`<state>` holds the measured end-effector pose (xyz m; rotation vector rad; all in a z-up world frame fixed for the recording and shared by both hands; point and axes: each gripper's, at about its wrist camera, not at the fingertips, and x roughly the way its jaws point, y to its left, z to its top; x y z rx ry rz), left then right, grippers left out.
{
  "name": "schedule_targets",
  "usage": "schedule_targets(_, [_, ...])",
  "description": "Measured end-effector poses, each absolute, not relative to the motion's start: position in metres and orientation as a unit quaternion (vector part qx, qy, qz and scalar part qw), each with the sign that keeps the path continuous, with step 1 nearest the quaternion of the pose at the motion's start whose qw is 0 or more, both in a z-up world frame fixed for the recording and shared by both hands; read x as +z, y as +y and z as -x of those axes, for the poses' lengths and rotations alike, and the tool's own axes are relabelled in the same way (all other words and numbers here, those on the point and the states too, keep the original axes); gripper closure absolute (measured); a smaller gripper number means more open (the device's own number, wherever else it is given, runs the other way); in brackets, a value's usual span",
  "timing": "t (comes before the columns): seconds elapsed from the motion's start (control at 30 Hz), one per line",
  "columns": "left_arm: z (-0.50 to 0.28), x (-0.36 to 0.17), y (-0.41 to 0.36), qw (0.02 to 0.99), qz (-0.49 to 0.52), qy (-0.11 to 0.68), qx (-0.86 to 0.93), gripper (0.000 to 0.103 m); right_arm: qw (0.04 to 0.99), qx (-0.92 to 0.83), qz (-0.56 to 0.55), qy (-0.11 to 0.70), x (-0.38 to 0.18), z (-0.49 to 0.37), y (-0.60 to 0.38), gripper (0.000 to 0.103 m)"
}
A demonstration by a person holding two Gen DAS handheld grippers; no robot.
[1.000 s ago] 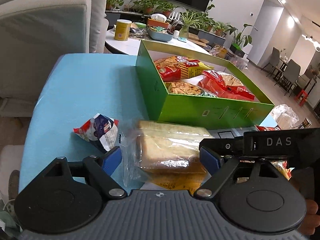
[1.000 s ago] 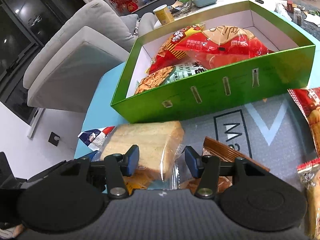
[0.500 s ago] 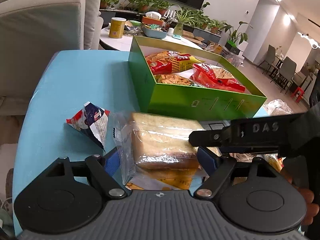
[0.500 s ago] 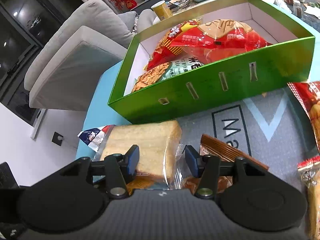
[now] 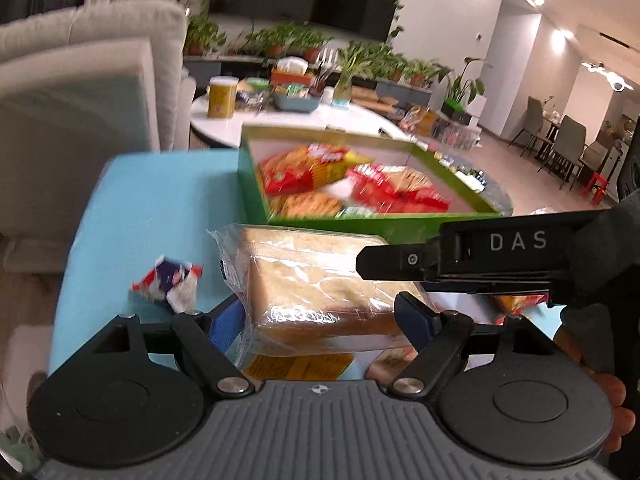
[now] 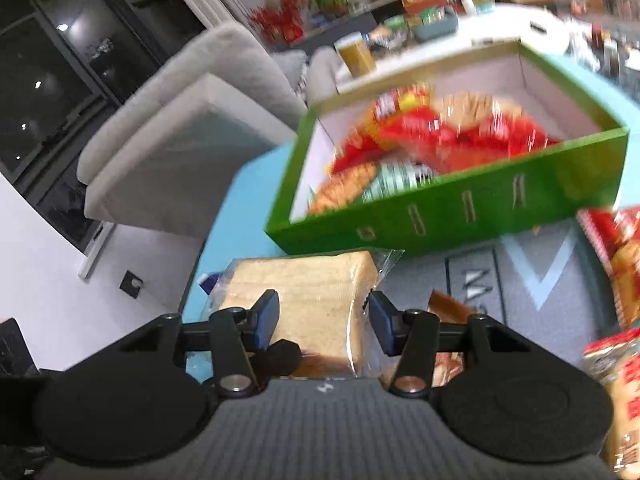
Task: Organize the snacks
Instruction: 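Carry the bread loaf into the green box and open the right gripper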
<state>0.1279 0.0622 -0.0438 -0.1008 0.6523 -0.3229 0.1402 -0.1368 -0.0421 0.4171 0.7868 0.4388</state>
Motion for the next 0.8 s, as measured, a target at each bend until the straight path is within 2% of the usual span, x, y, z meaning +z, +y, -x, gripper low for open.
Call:
schedule_targets(0.33, [-0.141, -0.008, 0.015, 0.938, 0.023, 0.29, -0.188, 0.025, 0.9, 0.2, -0.21, 0.325, -0.015, -0.142, -0.179, 0.034])
schedule_targets(0.8, [-0.206, 0.009, -0.057, 0.937, -0.03, 0.278, -0.211, 0.025, 0.907, 0.176, -0.25, 0.289, -0.008, -0.193, -0.248, 0.034])
